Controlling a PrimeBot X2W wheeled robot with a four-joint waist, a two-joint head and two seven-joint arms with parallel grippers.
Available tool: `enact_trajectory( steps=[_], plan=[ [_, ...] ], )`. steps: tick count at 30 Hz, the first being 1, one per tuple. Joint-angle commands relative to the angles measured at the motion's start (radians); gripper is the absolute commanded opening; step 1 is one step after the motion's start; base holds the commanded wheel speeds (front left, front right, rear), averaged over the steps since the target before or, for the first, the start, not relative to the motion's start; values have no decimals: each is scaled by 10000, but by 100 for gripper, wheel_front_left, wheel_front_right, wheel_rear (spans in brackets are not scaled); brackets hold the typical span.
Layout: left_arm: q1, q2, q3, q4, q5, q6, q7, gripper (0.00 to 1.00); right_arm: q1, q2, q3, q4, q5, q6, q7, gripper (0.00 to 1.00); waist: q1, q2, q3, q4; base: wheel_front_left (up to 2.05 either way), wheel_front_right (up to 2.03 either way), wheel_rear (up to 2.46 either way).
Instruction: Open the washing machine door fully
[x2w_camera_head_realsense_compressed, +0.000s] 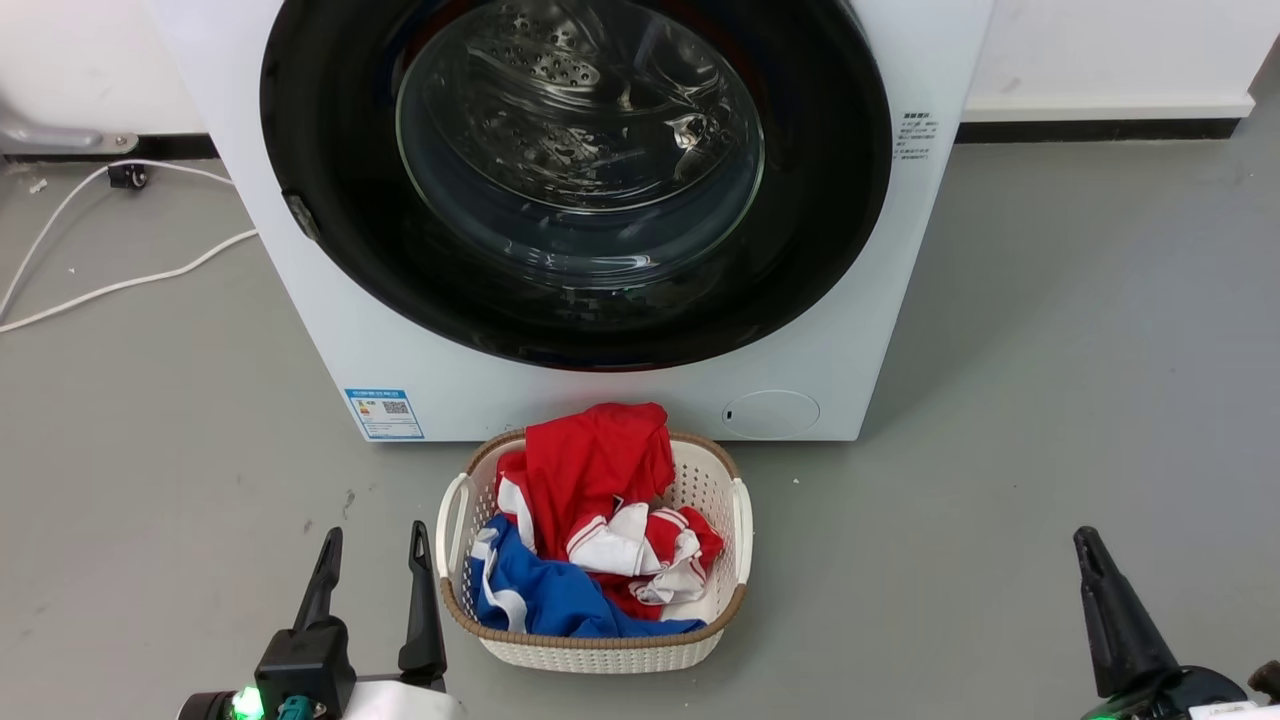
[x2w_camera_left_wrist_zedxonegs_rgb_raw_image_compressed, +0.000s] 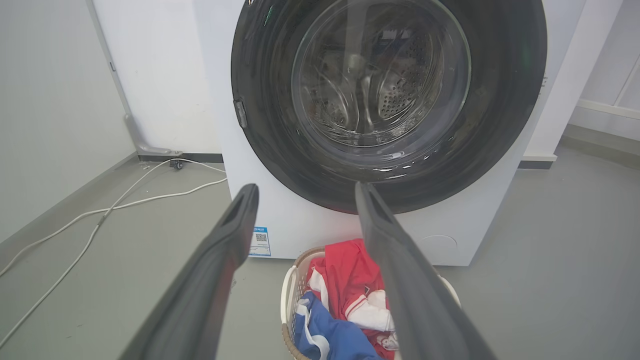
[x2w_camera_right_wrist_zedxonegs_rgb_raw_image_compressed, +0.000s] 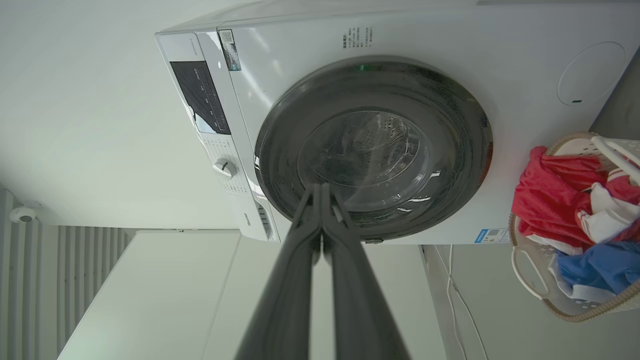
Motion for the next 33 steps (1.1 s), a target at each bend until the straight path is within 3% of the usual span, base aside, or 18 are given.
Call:
enact_trajectory(
  steps=[1, 8, 14, 21, 29, 30, 33],
  plan=[
    [-11, -4, 12, -50, 73, 11, -28, 100, -60, 42, -82, 32, 2, 4, 57, 0, 0, -1, 64, 30, 0, 0, 0],
    [-398, -4, -56, -190, 200, -10, -28, 100, -961, -44, -1161, 330, 247, 4, 276, 0, 0, -1, 594, 239, 0, 0, 0],
    [-807, -4, -177, -369, 331, 10, -28, 100, -2622, -768, -2285, 1117, 128, 4, 628, 0, 0, -1, 1238, 478, 0, 0, 0],
    [-1475, -5, -374, -596, 385, 20, -28, 100, -5055, -1792, -2913, 2297, 61, 4, 1142, 0, 0, -1, 2202, 870, 0, 0, 0],
    [-2215, -2, -769, -771, 269, 148, -26, 100, -7718, -3264, -2639, 3658, -315, 4, 2020, 0, 0, -1, 3369, 1375, 0, 0, 0],
    [-2454, -4, -918, -848, 200, 210, -28, 100, -8661, -3777, -2347, 4130, -495, 4, 2364, 0, 0, -1, 3809, 1561, 0, 0, 0],
    [-2626, -4, -1088, -919, 100, 277, -28, 100, -9506, -4199, -1915, 4538, -763, 4, 2714, 0, 0, -1, 4220, 1739, 0, 0, 0]
  ],
)
